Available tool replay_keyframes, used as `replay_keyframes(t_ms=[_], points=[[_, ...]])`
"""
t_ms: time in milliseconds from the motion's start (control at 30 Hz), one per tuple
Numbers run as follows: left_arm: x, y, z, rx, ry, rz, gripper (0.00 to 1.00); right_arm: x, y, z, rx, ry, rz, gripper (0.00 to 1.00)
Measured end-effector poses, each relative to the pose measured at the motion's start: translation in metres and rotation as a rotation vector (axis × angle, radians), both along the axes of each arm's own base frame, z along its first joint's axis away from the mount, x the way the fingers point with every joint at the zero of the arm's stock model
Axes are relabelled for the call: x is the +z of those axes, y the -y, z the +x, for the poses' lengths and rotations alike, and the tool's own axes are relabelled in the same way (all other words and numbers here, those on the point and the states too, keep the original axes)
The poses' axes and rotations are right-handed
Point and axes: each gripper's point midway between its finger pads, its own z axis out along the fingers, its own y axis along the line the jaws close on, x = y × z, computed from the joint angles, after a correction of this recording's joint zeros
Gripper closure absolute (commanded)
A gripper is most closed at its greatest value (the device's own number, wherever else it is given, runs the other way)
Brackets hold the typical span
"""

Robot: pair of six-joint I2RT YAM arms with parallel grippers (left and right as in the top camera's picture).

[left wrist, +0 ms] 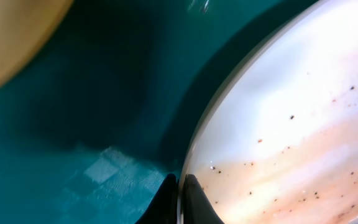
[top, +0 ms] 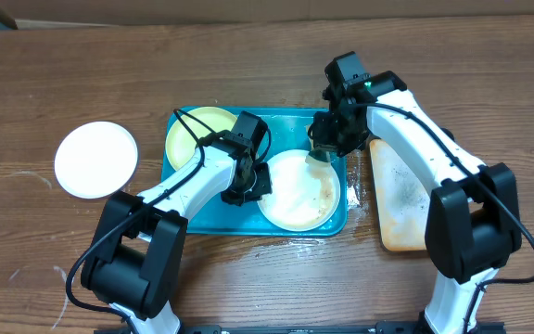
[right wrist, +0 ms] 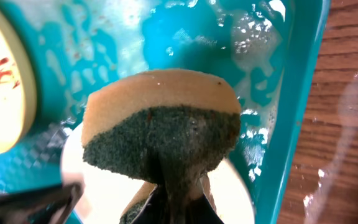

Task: Clean dirty plates on tray and stack at the side
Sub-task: 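Return the sponge with the right gripper to the soapy tray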

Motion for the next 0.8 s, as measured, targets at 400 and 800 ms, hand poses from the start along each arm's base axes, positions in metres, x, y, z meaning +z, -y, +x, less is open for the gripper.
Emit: replay_keyframes(t_ms=[400, 800], points=[[0.001, 0.007, 0.012, -0.056, 0.062, -0.028, 0.96, 0.058, 0.082, -0.01, -0.159, 0.017, -0.104, 0.96], [0.003, 0.018, 0.023, -0.16, 0.131, -0.09, 0.96, 0.052, 0.117, -0.036, -0.218, -0.079, -0.196, 0.96]])
